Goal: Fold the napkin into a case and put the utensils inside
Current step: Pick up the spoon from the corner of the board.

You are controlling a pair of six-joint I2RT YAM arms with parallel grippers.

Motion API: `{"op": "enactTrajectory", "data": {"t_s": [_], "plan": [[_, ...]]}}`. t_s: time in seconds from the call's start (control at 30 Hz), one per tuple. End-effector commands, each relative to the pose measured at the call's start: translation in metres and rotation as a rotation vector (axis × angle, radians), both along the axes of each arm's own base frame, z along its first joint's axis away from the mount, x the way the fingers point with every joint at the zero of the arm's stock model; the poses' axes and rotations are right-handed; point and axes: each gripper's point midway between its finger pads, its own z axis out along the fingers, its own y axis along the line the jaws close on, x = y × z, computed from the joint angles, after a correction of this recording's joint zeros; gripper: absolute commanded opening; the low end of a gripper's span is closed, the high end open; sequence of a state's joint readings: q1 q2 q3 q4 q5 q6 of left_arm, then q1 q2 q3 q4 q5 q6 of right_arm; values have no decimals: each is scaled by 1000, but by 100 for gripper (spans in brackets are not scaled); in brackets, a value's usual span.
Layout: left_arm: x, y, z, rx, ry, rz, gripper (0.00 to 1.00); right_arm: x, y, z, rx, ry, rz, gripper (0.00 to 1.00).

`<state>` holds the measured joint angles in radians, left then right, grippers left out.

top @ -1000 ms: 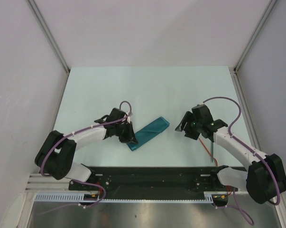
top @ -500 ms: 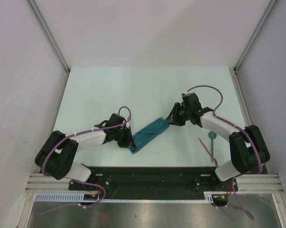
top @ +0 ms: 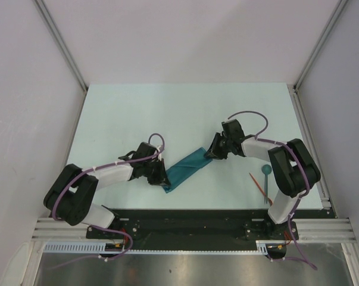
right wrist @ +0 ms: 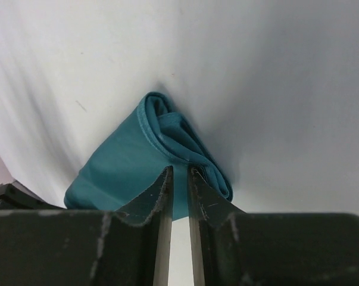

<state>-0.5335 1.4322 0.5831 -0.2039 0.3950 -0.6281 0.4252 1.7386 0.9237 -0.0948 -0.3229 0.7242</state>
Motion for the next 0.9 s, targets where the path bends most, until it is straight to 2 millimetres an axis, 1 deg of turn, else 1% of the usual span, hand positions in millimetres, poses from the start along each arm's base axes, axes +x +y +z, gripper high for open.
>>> {"op": "enactTrajectory", "data": {"t_s": [0.0,0.07,0.1,0.13,0.17,0.2,0.23,0.27,0.3,0.33,0.37,0.4,0.43,0.47,0.5,0.53,0.57,0.6,0.63,0.67,0.7,0.73,0.77,0.8,0.87], "plan": [[11,0,5,6,-54,2,7,13,1,-10,-1,-64,-5,20],[13,0,10,4,-66,-2,7,14,2,-9,-11,-73,-5,20],[12,1,11,12,-62,-4,7,17,2,-2,-17,-91,-5,20],[16,0,19,2,-85,-4,7,13,2,-2,-33,-80,-1,20],[18,-1,26,-2,-103,0,8,14,1,4,-41,-89,1,21],[16,0,30,-2,-104,0,9,10,-4,13,-64,-86,-7,21],[20,-1,39,-12,-122,2,14,15,-4,27,-67,-107,-13,27],[22,-2,54,-34,-161,4,17,17,-8,38,-89,-126,-28,33],[21,-3,62,-44,-169,1,21,8,-18,51,-120,-115,-41,38],[25,-6,77,-65,-204,0,29,13,-23,70,-136,-140,-71,51],[26,-6,93,-87,-244,-3,34,13,-35,77,-169,-136,-109,57],[25,-5,102,-92,-256,-2,39,4,-54,77,-238,-92,-147,63],[29,-8,117,-111,-291,0,47,1,-65,93,-244,-107,-182,70],[30,-8,126,-124,-306,2,53,-4,-93,94,-303,-61,-255,71],[27,-11,138,-154,-323,-10,62,-7,-108,96,-336,-50,-292,74],[29,-15,153,-183,-342,-13,69,-12,-126,95,-378,-34,-335,77],[29,-17,159,-202,-349,-19,72,-20,-146,96,-417,-15,-381,77],[29,-21,167,-230,-361,-23,73,-36,-173,88,-451,72,-433,77],[26,-25,174,-266,-353,-35,75,-46,-186,82,-462,114,-458,76],[24,-27,177,-284,-352,-42,76,-67,-199,73,-484,163,-475,76],[24,-31,185,-315,-373,-51,77,-77,-222,66,-486,206,-546,76],[20,-34,186,-342,-360,-67,77,-86,-230,61,-484,225,-576,74],[19,-35,190,-358,-369,-80,77,-93,-237,61,-470,227,-617,72],[18,-38,192,-374,-375,-94,75,-107,-243,47,-473,266,-640,69],[13,-41,194,-393,-364,-136,74,-114,-249,39,-483,265,-674,67]]}}
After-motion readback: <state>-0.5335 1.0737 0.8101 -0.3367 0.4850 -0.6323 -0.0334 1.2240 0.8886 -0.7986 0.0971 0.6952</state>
